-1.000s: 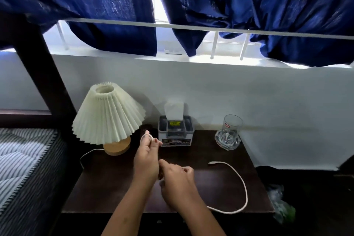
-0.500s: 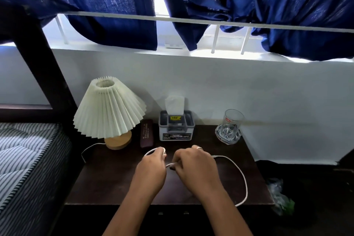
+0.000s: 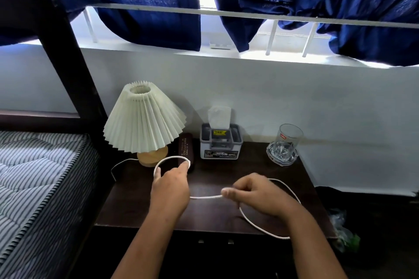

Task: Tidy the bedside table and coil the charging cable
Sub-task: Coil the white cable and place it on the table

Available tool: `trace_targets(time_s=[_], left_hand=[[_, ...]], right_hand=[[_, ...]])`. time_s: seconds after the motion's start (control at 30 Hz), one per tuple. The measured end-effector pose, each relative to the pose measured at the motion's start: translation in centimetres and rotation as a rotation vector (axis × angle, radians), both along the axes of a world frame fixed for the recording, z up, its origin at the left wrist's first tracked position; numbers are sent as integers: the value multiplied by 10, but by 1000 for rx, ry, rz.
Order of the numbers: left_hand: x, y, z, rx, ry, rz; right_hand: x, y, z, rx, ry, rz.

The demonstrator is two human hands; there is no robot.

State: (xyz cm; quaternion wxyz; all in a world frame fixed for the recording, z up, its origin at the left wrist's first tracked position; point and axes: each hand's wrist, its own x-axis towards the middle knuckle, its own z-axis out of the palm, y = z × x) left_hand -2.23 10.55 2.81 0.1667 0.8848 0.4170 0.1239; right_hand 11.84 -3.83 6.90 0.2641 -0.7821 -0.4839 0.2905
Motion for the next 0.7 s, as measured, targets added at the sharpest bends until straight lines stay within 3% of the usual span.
trace_targets(time_s=[0.13, 0.27, 0.37, 0.43, 0.57, 0.7], left_hand=[[-7, 7, 0, -242, -34, -10], [-7, 4, 3, -498, 13, -137], [-1, -8, 16, -918, -234, -175], [1, -13, 25, -1091, -398, -221], [1, -22, 43, -1425, -512, -453], [11, -31, 51, -1673, -1018, -395]], right_hand=[[20, -5, -8, 330, -142, -247], [22, -1, -12, 519, -230, -372], [25, -1, -14, 564, -350, -526], [27, -2, -15, 546, -423, -643], [24, 2, -20, 503, -424, -720], [17, 10, -25, 334, -306, -633]])
